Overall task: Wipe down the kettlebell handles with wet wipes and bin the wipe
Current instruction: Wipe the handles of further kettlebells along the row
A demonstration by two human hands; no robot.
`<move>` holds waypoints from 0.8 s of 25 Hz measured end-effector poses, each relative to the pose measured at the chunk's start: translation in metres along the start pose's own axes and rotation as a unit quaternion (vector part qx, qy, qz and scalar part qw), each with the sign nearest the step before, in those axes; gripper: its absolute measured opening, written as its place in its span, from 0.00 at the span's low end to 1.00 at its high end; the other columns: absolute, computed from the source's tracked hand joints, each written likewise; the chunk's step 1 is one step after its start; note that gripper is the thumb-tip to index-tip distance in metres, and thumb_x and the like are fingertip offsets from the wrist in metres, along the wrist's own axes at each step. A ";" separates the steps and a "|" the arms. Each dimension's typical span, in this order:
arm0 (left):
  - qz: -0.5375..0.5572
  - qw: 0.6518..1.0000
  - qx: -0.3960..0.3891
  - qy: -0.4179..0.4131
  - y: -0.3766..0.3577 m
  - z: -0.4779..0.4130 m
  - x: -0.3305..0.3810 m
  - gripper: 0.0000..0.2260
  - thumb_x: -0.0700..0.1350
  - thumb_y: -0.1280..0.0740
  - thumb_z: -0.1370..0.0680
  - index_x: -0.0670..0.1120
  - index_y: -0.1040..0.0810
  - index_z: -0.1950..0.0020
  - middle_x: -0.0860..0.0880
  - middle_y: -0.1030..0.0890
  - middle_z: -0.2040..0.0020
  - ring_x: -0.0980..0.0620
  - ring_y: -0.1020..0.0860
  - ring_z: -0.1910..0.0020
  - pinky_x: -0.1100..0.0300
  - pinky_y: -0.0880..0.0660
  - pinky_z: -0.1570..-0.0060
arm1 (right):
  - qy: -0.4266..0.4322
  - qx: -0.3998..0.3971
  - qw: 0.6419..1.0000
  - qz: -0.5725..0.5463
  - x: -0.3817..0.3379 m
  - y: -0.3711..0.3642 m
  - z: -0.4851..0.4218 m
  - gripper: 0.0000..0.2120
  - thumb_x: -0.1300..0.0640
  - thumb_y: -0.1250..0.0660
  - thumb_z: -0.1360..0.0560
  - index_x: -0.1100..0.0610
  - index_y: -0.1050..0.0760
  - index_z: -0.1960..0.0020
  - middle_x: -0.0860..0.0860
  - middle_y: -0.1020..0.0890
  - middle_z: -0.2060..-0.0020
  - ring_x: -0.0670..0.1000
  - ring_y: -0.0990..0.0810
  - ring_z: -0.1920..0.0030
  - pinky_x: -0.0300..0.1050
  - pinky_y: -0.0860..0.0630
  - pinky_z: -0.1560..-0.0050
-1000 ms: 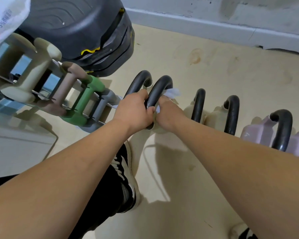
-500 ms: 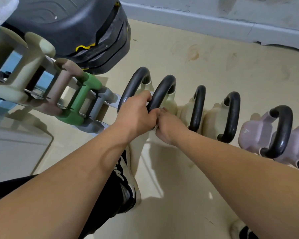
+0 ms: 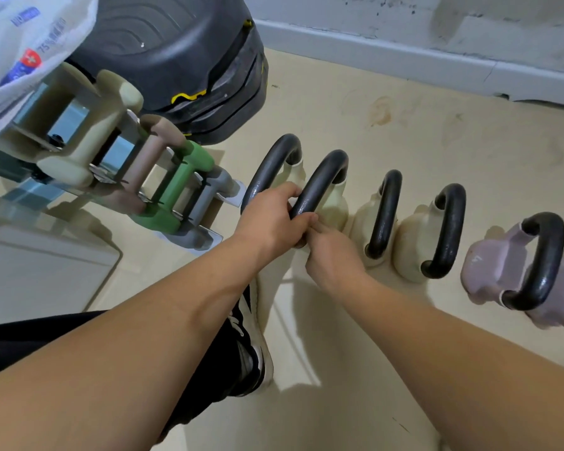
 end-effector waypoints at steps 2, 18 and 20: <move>-0.009 0.999 0.004 0.034 0.001 0.015 -0.002 0.23 0.54 0.24 0.27 0.46 0.25 0.37 0.51 0.20 0.54 0.52 0.20 0.56 0.57 0.22 0.52 | -0.143 0.007 0.977 -0.156 0.006 0.001 0.017 0.19 0.64 0.40 0.28 0.56 0.19 0.41 0.56 0.16 0.46 0.59 0.18 0.48 0.52 0.21 0.51; 0.196 0.953 0.209 0.101 0.037 0.027 0.009 0.04 0.47 0.30 0.22 0.50 0.16 0.53 0.55 0.15 0.61 0.56 0.18 0.57 0.63 0.22 0.54 | -0.241 0.074 0.909 -0.332 0.030 0.123 -0.009 0.11 0.58 0.44 0.25 0.57 0.23 0.56 0.59 0.15 0.64 0.55 0.20 0.75 0.43 0.22 0.74; 0.167 0.970 0.165 0.056 0.032 0.010 0.018 0.09 0.49 0.32 0.20 0.49 0.15 0.44 0.52 0.14 0.50 0.53 0.18 0.48 0.59 0.23 0.42 | -0.242 0.090 0.913 -0.315 0.043 0.125 -0.015 0.10 0.58 0.44 0.26 0.55 0.24 0.59 0.56 0.14 0.63 0.54 0.21 0.73 0.39 0.28 0.73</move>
Point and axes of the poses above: each hand's wrist, its own z-axis away from the middle knuckle, its own y-axis out of the back of the hand, x = y × z, the point moved 5 cm from there along -z, towards the middle knuckle
